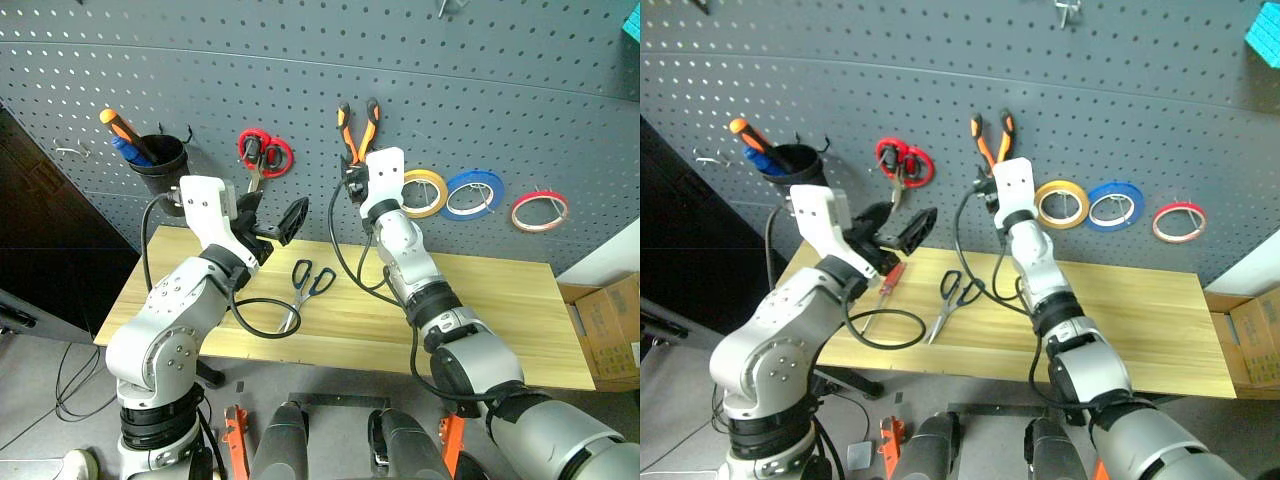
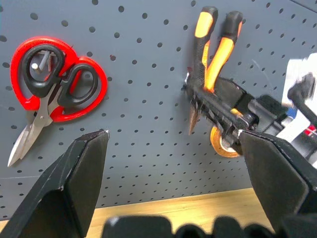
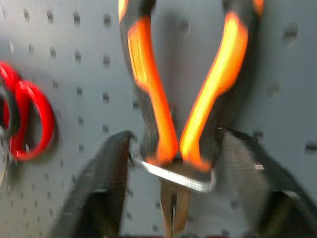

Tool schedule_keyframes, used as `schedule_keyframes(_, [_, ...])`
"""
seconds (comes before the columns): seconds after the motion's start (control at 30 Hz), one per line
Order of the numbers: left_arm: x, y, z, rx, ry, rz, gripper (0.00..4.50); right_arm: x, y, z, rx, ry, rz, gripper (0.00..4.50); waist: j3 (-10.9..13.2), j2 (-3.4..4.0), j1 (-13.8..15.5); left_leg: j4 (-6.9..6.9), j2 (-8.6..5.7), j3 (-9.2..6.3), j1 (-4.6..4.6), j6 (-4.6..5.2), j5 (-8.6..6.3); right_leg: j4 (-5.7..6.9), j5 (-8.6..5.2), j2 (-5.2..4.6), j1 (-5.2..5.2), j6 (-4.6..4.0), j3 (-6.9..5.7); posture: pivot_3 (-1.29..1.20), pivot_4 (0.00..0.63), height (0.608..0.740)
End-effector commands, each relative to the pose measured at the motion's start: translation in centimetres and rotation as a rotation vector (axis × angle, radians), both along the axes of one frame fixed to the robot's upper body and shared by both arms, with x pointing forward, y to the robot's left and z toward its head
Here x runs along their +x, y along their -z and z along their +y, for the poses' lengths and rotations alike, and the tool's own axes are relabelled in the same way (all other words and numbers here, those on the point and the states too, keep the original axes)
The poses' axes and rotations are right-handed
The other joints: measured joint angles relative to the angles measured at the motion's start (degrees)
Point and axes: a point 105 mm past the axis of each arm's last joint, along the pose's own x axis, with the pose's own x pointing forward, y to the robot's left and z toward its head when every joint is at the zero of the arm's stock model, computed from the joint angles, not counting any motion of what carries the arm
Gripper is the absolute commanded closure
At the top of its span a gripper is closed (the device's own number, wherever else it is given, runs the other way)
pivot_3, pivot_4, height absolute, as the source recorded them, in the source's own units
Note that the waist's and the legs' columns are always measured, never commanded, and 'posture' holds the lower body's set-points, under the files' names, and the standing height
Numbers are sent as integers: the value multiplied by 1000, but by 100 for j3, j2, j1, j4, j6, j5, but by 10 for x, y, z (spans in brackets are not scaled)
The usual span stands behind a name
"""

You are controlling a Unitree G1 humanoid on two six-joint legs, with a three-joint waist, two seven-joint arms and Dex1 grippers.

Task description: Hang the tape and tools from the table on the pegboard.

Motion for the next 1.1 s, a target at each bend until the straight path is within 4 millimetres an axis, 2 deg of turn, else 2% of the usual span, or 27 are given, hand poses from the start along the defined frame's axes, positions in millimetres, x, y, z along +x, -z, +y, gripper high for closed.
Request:
schedule_keyframes(0.03, [0,-11,-4,-2,26,-49,0,-2,-19,-7,6,9,-58,109,0,0,-5,0,0,-1,-1,0,0,0,0,0,-1,0,-1,208,151,740])
schedule_keyframes(0.23, [6,-5,-5,18,32,-34,0,-20,-19,-17,-41,-64,-64,28,-1,2,1,1,-3,-8,-5,-1,0,-4,-1,-1,2,1,-6,180,149,740])
schedule_keyframes(0.37, [19,12,3,100,-25,13,0,-51,-21,-30,-65,-175,-48,28,-3,9,-8,-4,-4,-9,-5,-1,0,-3,-1,-2,-1,3,-7,154,158,740])
schedule_keyframes(0.5, [35,36,9,203,-53,89,0,-90,-23,-27,-111,-384,16,28,4,23,-59,-6,-2,-8,-5,-1,0,0,-23,-1,-3,20,-7,113,172,740])
schedule_keyframes(0.7, [61,96,4,364,-1,286,0,-142,0,-18,-317,-697,160,28,6,30,-183,-1,-1,-8,-3,0,0,-1,-27,-1,-1,20,-8,55,194,740])
schedule_keyframes(0.83, [70,138,7,535,-3,420,0,-157,13,-16,-399,-808,215,28,10,33,-237,-2,-1,0,-5,0,-1,-5,-28,-4,-5,20,-5,11,210,740])
schedule_keyframes(0.97, [70,151,14,600,-33,509,0,-171,16,-7,-467,-924,226,28,18,36,-348,-3,-1,-3,-11,1,-1,-4,-31,-4,-10,23,-5,-13,223,740])
schedule_keyframes(1.1, [59,162,29,640,-65,576,0,-172,13,1,-495,-954,203,28,24,42,-452,-5,-1,-5,-11,1,-2,-2,-34,-4,-10,26,-5,-25,236,740])
